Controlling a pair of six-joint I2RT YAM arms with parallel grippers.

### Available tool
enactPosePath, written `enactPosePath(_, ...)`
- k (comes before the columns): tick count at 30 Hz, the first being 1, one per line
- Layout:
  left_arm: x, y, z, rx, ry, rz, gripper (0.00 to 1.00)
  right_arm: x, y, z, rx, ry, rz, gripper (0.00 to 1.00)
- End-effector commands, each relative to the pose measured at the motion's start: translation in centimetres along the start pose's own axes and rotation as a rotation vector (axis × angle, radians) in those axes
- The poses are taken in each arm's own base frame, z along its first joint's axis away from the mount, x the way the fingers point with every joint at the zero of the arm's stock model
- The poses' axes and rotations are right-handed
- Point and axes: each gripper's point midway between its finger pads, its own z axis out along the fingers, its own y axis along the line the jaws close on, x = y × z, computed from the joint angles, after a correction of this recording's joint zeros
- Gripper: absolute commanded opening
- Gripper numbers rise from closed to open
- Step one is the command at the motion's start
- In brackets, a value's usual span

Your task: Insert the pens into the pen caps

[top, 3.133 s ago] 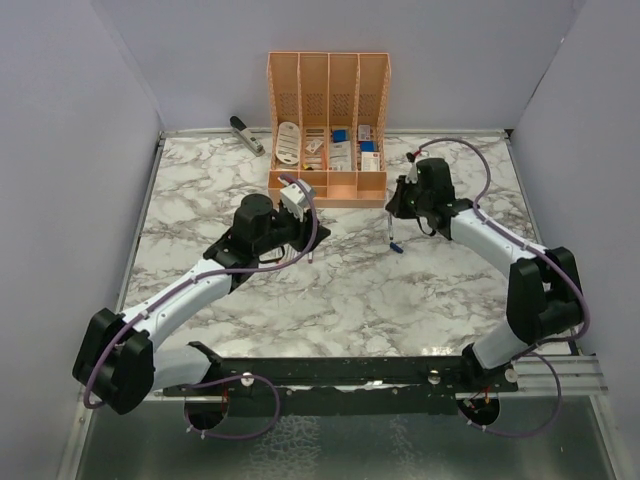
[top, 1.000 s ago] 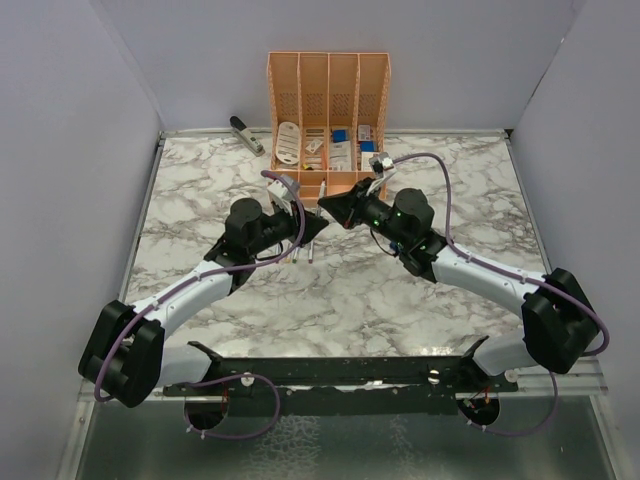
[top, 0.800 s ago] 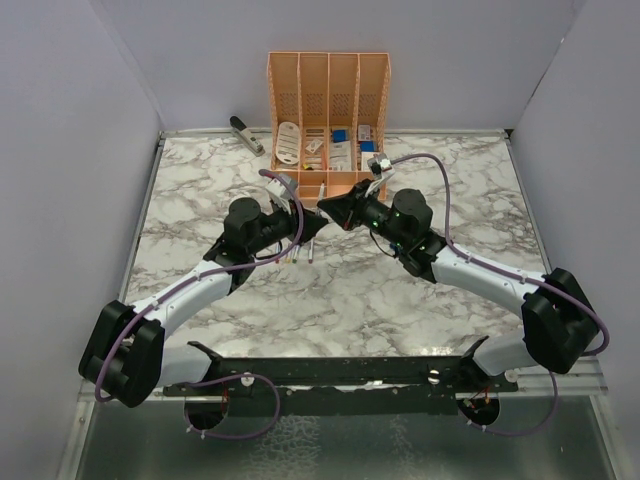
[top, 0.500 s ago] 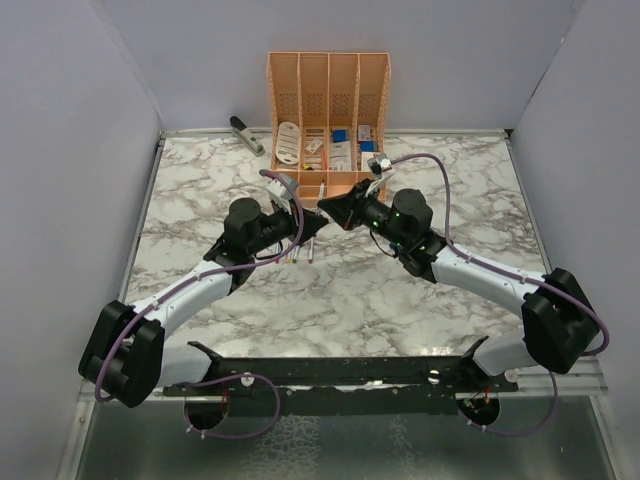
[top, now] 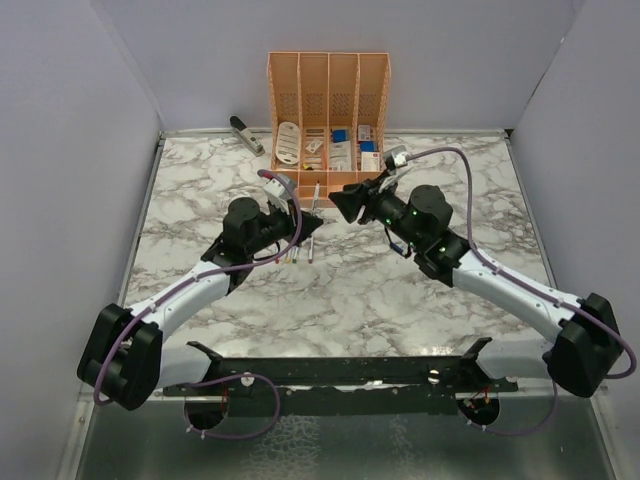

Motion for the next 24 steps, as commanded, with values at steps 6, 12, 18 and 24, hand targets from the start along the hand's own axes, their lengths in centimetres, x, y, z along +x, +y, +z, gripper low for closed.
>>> enactPosePath(6,-0.6,0.4,-1.1,-0.041,0.002,0.064,0.0,1.7,-11.3,-7.1,0.647,0.256,-0.173,0.47)
enactPosePath(12,-0.5,0.5,-1.4,-0.045,0.014,0.08,0.0,7.3,-15.6,-11.4,0.722,0.499,-0.108,0.43)
enactPosePath(18,-0.1,0.0,-1.7,-0.016,0.03,0.097,0.0,12.6,-16.6,-12.9,0.686,0.798,-0.143,0.44)
enactPosePath(24,0.3,-0.8,-2.0,0.035,0.041,0.13,0.0,15.6,-17.4,-12.1,0.623,0.928,-0.152,0.49)
